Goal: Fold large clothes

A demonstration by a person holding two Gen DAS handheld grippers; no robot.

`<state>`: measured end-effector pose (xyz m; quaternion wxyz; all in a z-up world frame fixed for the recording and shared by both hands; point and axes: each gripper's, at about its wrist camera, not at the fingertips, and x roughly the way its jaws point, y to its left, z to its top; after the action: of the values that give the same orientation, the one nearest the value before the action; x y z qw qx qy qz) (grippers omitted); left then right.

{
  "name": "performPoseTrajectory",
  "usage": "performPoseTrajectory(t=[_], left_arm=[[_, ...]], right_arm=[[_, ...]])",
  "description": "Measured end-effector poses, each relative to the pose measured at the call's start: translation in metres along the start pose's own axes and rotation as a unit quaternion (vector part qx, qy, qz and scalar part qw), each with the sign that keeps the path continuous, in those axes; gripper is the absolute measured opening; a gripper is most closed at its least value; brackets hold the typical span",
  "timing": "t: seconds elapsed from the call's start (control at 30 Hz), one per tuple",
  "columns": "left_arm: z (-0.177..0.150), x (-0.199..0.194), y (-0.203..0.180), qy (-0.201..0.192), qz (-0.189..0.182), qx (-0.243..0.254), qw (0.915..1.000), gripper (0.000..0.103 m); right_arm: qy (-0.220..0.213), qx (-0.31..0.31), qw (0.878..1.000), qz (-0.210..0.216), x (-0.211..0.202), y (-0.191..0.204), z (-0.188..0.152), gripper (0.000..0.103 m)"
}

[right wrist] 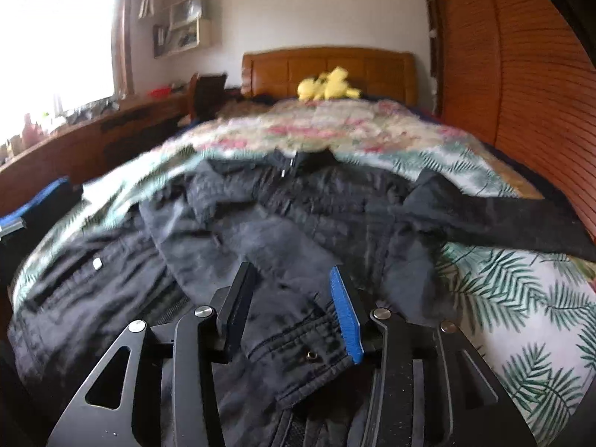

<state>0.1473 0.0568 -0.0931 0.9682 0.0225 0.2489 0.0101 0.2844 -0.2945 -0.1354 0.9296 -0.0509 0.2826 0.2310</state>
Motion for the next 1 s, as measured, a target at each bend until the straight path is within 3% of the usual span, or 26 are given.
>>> performPoseTrajectory(t=[0.07, 0.23, 0.5, 0.77, 1.0], left_arm=[[0.003, -0.004, -0.009, -0.007, 0.005, 0.015, 0.9999, 0.009], [0.019, -0.013, -0.028, -0.018, -0.030, 0.012, 0.9993, 0.010], [0.047, -0.005, -0.051, -0.033, -0.037, 0.022, 0.9985, 0.010], [0.068, 0.043, -0.078, -0.039, -0.053, 0.021, 0.9976, 0.010], [0.067, 0.089, -0.098, -0.031, -0.068, 0.027, 0.9968, 0.010]], right_arm=[[0.032, 0.000, 0.999, -0.003, 0.019, -0.004, -0.006, 0.043], [0.100, 0.022, 0.995, 0.006, 0.055, -0.013, -0.021, 0.043], [0.113, 0.002, 0.994, -0.008, 0.057, -0.006, -0.026, 0.044], [0.113, -0.002, 0.994, -0.010, 0.057, -0.005, -0.027, 0.044], [0.113, 0.000, 0.994, -0.008, 0.058, -0.006, -0.027, 0.044]])
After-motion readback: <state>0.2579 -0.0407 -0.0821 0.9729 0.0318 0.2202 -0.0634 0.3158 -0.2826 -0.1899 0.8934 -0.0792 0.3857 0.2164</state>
